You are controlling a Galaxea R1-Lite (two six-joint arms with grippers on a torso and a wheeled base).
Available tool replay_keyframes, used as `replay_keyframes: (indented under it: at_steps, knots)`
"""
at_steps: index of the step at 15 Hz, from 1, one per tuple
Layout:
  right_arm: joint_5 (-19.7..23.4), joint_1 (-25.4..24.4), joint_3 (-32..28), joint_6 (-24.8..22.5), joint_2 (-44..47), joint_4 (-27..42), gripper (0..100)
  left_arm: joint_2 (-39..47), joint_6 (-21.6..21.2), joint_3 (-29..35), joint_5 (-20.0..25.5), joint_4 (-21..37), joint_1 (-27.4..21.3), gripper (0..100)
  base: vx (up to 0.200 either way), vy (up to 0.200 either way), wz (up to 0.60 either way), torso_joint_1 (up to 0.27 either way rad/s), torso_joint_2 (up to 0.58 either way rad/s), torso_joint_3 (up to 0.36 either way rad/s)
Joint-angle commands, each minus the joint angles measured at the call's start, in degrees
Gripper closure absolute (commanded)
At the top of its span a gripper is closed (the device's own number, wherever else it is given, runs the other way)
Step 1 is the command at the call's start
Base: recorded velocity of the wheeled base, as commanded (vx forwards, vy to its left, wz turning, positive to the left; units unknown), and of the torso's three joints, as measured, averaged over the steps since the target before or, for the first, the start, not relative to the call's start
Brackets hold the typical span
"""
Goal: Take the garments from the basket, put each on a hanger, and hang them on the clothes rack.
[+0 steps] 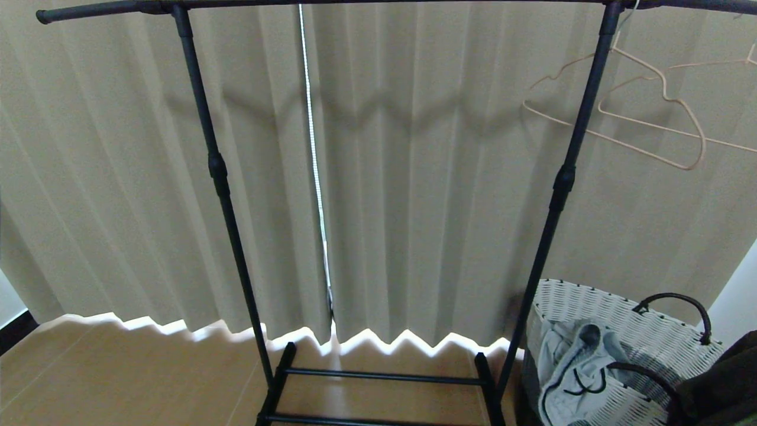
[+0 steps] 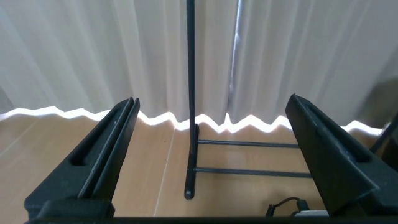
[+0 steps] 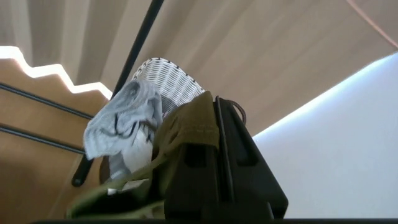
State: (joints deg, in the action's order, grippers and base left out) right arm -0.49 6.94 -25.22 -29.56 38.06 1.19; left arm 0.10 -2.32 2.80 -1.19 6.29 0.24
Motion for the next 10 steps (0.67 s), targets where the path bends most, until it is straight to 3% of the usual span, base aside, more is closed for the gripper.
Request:
replay_keyframes:
  at_steps: [1,2,10]
  knots:
    - [0.0,0.0,0.0,-0.1,0.0,0.1,100,0.1,0.0,0.0,0.0,-0.1,0.0,0,-0.2,0.0,0.0,-0.002,0.0,0.007]
    - [0.0,0.0,-0.1,-0.1,0.1,0.1,100,0.0,0.0,0.0,0.0,-0.1,0.0,0,-0.2,0.0,0.0,-0.002,0.0,0.007]
    - [1.4,-0.7,-0.2,-0.1,0.3,-0.2,100,0.1,-1.8,-0.1,-0.1,-0.1,0.0,0,0.0,0.0,0.0,0.0,0.0,0.0]
